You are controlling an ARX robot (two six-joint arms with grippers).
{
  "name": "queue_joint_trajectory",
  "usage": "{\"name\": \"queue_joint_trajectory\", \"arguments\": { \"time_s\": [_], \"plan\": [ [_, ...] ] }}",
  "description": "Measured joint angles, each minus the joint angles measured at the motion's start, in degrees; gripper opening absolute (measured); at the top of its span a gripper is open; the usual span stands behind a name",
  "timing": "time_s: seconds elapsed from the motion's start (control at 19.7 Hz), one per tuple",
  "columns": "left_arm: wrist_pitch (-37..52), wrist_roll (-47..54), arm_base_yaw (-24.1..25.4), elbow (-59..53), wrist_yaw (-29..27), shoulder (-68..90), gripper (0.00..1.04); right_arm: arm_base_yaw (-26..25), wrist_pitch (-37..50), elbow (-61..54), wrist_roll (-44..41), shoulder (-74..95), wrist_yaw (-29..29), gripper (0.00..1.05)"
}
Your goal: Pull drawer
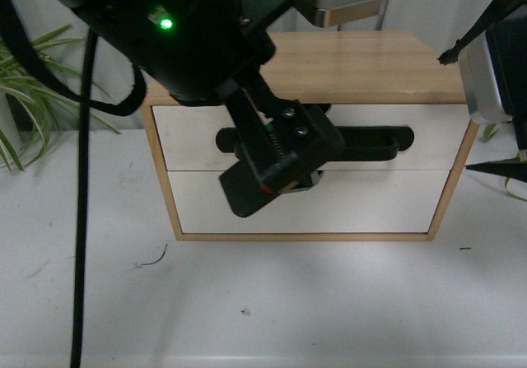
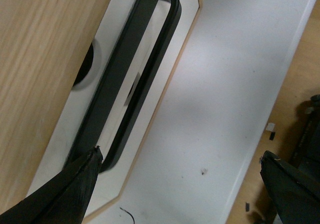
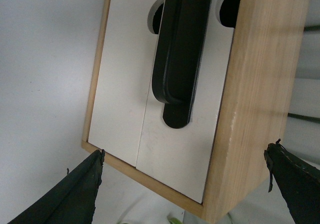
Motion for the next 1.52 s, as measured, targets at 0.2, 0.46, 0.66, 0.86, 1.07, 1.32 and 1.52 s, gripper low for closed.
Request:
{"name": "queue_joint_trajectory", "arguments": {
  "time_s": [0.2, 0.46, 0.66, 0.86, 1.07, 1.32, 1.52],
  "plan": [
    [3.23, -0.22, -1.79, 2.91, -3.48, 5.16, 0.98, 1.29, 0.94, -0.04, -1.79, 3.08, -0.26, 0.98],
    [6.01, -1.95, -2.4, 4.26, -4.39, 8.28, 0.98, 3.48, 2.45, 0.0, -1.9, 6.58, -0.68, 0.98],
    [7.89, -3.1, -3.02, 4.5, -5.64, 10.86, 0.98, 4.61, 4.28, 0.11, -0.79, 10.27, -0.35, 0.98],
    [8.59, -4.04, -3.13, 4.5, -5.75, 12.44, 0.98, 5.31, 6.1, 1.38, 0.44, 11.56, -0.5, 0.98],
    [9.29, -4.37, -3.04, 4.81, -6.34, 13.94, 0.98, 5.29, 7.85, 1.84, 2.01, 14.01, -1.05, 0.98],
    [10.6, -4.74, -3.37, 4.85, -6.8, 15.76, 0.98, 5.29, 9.99, 1.84, 4.33, 15.67, -0.98, 0.98],
    [11.37, -4.7, -3.72, 4.94, -7.32, 17.2, 0.98, 5.29, 11.69, 0.85, 6.34, 16.96, -0.39, 0.98]
  ]
}}
